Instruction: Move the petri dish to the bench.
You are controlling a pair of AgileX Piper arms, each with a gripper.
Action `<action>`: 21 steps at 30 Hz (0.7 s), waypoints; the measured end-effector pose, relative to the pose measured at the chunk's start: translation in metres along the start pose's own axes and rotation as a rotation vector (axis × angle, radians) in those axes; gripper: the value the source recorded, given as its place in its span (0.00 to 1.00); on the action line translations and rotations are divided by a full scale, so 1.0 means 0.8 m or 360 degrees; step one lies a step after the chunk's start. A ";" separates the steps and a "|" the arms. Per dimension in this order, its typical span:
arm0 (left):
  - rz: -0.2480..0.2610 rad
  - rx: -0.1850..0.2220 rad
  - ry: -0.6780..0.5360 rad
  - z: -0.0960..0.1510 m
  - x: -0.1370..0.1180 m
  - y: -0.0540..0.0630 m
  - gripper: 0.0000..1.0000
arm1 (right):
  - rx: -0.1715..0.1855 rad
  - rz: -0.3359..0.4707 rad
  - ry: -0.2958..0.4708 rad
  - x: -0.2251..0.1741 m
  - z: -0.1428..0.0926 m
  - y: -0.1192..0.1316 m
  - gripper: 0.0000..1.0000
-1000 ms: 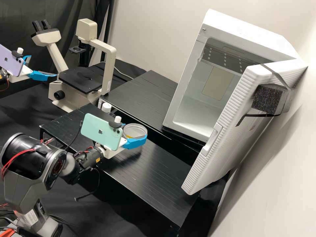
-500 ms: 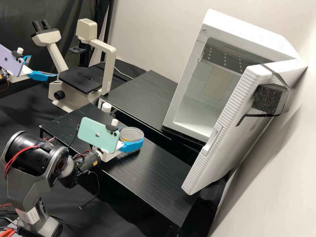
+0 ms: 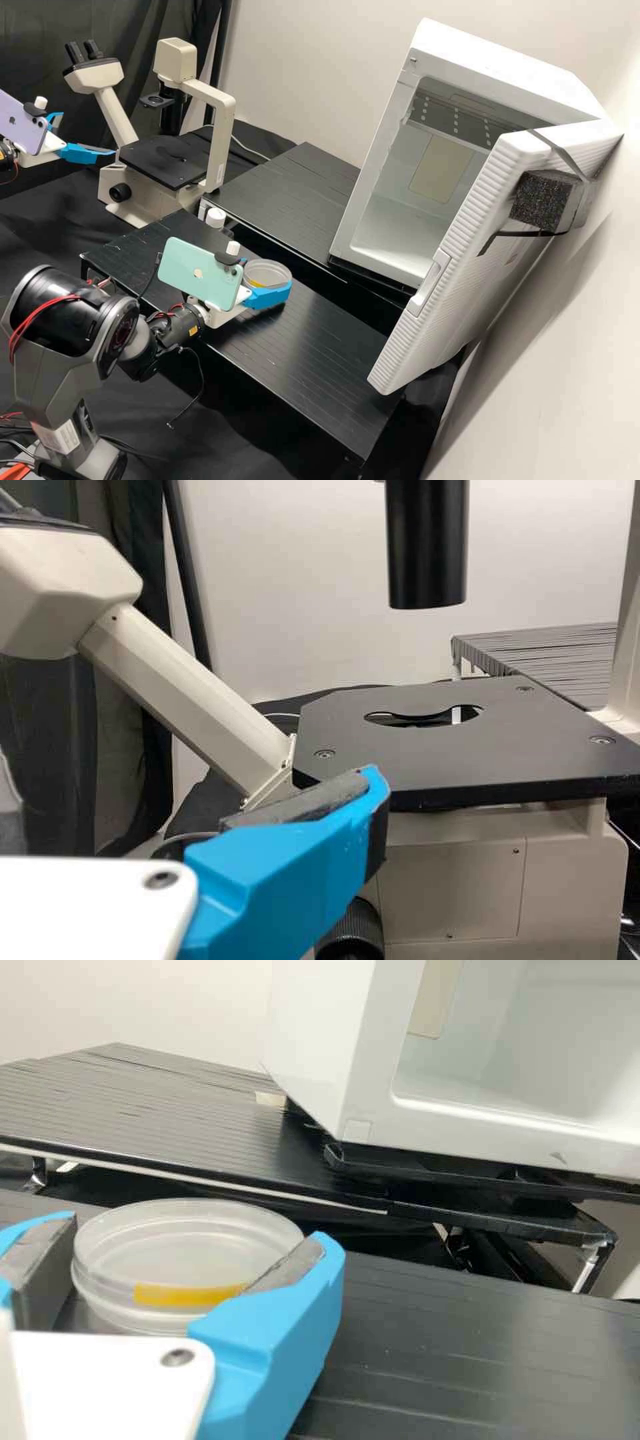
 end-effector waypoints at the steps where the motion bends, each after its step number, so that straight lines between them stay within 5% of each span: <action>1: 0.0000 0.0000 0.0000 0.000 0.000 0.000 1.00 | 0.0000 0.0000 0.0000 0.000 0.000 0.000 1.00; 12: 0.0000 0.0000 0.0000 0.000 0.000 0.000 1.00 | 0.0040 0.0029 -0.0028 -0.007 -0.001 -0.001 1.00; 21: 0.0000 0.0000 0.0000 0.000 0.000 0.000 1.00 | 0.0026 0.0289 -0.0020 -0.027 -0.008 0.021 1.00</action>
